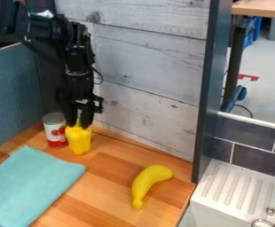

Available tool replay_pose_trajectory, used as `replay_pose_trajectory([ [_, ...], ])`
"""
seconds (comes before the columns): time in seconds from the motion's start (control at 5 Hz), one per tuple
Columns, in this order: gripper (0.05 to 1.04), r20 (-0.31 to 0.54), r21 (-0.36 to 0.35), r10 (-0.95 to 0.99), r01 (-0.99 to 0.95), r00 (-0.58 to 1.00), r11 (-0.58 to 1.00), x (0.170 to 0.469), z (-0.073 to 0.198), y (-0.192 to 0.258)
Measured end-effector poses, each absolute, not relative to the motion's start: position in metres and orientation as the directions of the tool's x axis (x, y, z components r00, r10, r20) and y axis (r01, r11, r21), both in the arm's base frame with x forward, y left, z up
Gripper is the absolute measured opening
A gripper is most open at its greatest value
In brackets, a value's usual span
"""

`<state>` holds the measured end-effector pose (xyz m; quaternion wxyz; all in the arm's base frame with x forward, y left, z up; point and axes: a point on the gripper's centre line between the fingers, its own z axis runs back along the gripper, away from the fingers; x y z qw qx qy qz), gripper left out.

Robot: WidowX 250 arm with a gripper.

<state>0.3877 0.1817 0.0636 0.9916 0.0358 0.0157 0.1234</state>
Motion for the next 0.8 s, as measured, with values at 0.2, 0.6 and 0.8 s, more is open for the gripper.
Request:
replay_pose_trajectory([
  [0.2,0.933,0.004,0.106,0.246,-0.245,0.969,0.964,0.384,0.076,0.175],
  [0.6,1.005,0.148,0.202,0.273,-0.299,0.951,0.933,0.347,0.129,0.154],
  [0.8,1.004,0.139,0.218,0.236,-0.262,0.962,0.94,0.323,0.136,0.126],
])
